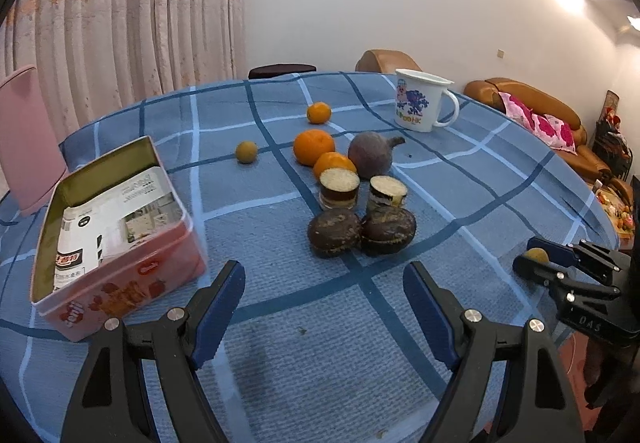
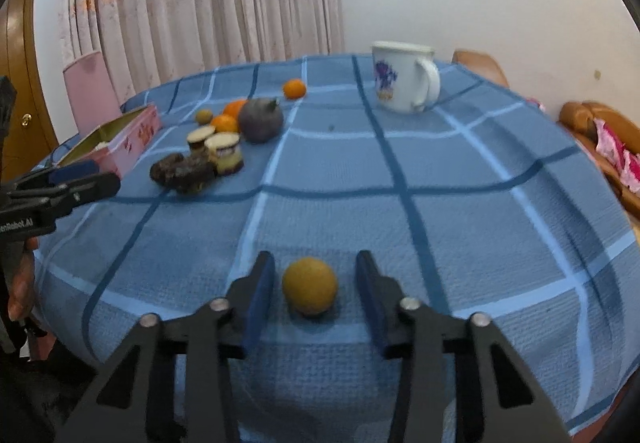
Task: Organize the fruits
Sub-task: 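Grasp the small yellow fruit with the right tool while the left tool grasps a dark round cake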
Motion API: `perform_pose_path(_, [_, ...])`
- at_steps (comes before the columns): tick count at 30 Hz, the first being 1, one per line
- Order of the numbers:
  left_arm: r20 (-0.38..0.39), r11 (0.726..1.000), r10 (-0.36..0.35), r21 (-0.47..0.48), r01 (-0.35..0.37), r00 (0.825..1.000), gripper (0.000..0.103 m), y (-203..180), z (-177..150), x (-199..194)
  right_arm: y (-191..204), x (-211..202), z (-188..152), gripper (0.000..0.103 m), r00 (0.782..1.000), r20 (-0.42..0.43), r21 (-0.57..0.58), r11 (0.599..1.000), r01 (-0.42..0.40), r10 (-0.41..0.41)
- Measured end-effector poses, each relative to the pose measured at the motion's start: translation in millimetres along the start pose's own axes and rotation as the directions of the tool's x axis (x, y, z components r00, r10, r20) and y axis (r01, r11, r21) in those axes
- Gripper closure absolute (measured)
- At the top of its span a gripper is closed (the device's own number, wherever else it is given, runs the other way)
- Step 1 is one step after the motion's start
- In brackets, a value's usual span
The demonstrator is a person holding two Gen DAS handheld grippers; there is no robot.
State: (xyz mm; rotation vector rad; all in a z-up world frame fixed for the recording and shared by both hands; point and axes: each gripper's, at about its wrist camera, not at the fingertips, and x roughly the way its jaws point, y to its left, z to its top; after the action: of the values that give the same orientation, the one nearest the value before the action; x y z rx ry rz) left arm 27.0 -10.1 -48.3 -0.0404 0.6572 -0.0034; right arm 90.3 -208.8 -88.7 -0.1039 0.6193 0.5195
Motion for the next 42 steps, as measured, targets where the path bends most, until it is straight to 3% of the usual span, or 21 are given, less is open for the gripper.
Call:
perform_pose_path(9, [-0.017,1.000,-0.016,0.017,0.017,1.000,0.021,-14,18,19,-4,-4,10,0.075,0.998,0.043,0.013,0.999,-0.041,0.041])
perform_pose_path(13, [-0.049,1.000,0.025,-0.006,-0.026,0.998,0.036,-6,25,32,-2,-6,14,0.075,0.996,0.064,0.003,0.998,-0.066,0.066])
perform_pose_path(17, [-0.072,0.999,0.043,-0.007,-0.044,0.996,0.036,-2,27,43,3,-5,13,0.075,0.993,0.075,0.003,0.996,-0.093,0.093])
perform_pose_path(22, [-0.087,0.999,0.014,-0.051,-0.018,0.996,0.037,4,33,52,9,-4,13,0.075,0.991,0.080,-0.004,0.994,-0.110,0.110])
perform_pose_path(24, [-0.106,0.996,-0.024,-0.087,0.015,0.994,0.047,9,32,54,10,-5,14,0.075,0.990,0.083,-0.009,0.994,-0.111,0.111])
perform_pose_path(26, [-0.111,0.994,-0.056,-0.100,0.045,0.992,0.048,14,26,53,11,-7,15,0.075,0.990,0.090,-0.011,0.994,-0.112,0.113])
perform_pose_path(31, [-0.122,0.999,-0.019,-0.036,0.015,0.992,0.048,-1,27,57,15,-7,16,0.075,0.988,0.092,-0.019,0.993,-0.120,0.121])
perform_pose_path(34, [-0.138,0.999,-0.039,-0.031,0.035,0.990,0.061,-4,29,65,20,-6,17,0.075,0.988,0.088,-0.028,0.992,-0.125,0.127])
perform_pose_path(42, [-0.077,0.997,-0.062,-0.060,0.058,0.995,0.061,8,29,46,33,-7,31,0.075,0.983,0.102,-0.069,0.986,-0.149,0.156])
